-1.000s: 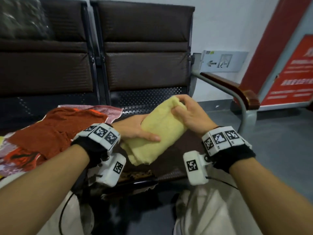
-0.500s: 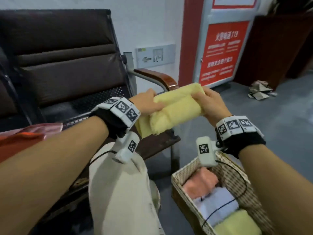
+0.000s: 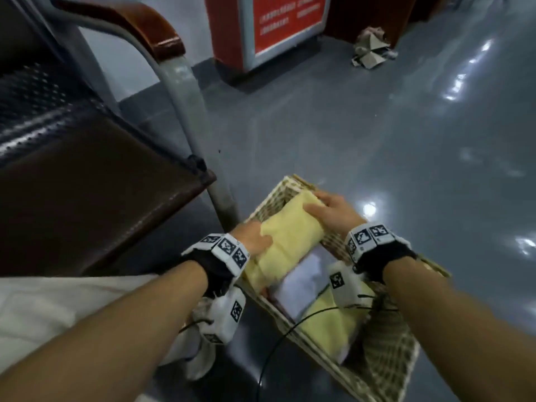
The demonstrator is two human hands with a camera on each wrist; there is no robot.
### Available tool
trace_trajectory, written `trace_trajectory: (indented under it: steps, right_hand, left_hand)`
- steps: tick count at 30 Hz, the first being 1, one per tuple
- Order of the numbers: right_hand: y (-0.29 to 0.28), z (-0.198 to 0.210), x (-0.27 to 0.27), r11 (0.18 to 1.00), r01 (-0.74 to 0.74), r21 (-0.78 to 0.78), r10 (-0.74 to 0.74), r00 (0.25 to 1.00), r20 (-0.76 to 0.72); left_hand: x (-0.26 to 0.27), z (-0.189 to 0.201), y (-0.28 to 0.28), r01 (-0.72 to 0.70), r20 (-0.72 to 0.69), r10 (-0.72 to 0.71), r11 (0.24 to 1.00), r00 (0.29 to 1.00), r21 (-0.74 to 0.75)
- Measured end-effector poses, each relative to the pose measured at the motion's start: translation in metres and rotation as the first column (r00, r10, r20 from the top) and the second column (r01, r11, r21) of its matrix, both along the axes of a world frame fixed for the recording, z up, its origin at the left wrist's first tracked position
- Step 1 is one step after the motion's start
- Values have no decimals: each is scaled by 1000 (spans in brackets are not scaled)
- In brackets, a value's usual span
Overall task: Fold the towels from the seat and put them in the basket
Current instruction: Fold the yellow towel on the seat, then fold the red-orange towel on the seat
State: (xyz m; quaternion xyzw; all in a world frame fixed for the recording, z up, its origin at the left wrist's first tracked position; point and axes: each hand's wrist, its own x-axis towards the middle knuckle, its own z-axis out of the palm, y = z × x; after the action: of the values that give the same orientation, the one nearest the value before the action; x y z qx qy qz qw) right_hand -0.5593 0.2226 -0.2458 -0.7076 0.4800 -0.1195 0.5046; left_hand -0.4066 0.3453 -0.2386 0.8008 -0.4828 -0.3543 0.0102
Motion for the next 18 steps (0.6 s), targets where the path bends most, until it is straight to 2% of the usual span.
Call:
trace_trajectory:
  steps: [4,8,10,13,16,18]
  right_hand:
    - [2,-36,16,995,-94,-44,84,979,-185]
    - [2,-41,34,973,-212,-90,170,925,-340]
    - [3,-29,46,954,-259,-153,193,917,-350]
    - [9,6,72,913,-340,-225,257,909,-327]
    - [23,52,105,854,-433,-288,335,882,-333]
    - [38,86,130,796,-489,-357,384,864,-325]
  left_hand:
    - [5,-27,3,55,16,-58,991,998,123]
    - [24,-13,7,45,13,-46,996,999,72]
    - [37,3,11,-14,-29,14,1000,999,-2]
    - [59,34,22,-204,-165,179,968,970,-149]
    - [84,76,39,-344,-238,276,882,931,-322]
    - [102,112,54,-427,-297,321,792,899,-436]
